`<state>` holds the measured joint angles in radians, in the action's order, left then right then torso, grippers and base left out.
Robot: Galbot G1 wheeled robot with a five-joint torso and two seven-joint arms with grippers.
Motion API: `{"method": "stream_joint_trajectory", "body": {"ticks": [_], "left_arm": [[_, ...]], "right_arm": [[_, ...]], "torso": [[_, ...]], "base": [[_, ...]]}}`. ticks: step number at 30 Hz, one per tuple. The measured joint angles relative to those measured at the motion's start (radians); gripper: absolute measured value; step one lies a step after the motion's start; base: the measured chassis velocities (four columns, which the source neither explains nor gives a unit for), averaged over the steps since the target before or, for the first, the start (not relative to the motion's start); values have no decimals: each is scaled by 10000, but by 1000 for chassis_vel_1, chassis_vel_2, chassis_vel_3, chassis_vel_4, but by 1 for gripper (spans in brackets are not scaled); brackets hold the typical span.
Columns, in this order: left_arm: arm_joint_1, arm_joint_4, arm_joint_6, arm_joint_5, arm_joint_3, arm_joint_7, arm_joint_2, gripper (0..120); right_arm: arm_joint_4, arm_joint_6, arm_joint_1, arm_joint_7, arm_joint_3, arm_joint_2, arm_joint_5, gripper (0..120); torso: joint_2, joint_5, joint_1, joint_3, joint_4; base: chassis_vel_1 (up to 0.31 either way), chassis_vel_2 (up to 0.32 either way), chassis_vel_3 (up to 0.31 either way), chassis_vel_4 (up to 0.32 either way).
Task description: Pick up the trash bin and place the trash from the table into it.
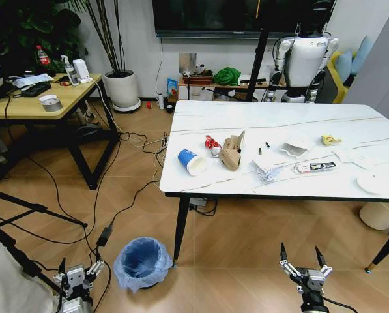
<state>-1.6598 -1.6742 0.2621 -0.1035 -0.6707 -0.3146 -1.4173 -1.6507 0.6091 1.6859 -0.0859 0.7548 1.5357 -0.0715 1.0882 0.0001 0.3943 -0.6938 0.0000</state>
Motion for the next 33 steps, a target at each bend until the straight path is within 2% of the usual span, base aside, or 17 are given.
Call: {"method": "stream_joint_trajectory", "body": {"ticks": [14,33], "left_arm": [[58,42,-82,-10,50,-1,-16,100],[-87,-49,-58,-17,70,39,-2,100]], "right_arm": [[-26,-52,-30,6,-5,18,-26,100],[13,-32,-10,13,6,48,2,100]], "torso": [[-839,-1,-366,473,0],[-1726,-1,-756,970,0]], "base": [[0,0,0,0],[0,0,0,0]]}}
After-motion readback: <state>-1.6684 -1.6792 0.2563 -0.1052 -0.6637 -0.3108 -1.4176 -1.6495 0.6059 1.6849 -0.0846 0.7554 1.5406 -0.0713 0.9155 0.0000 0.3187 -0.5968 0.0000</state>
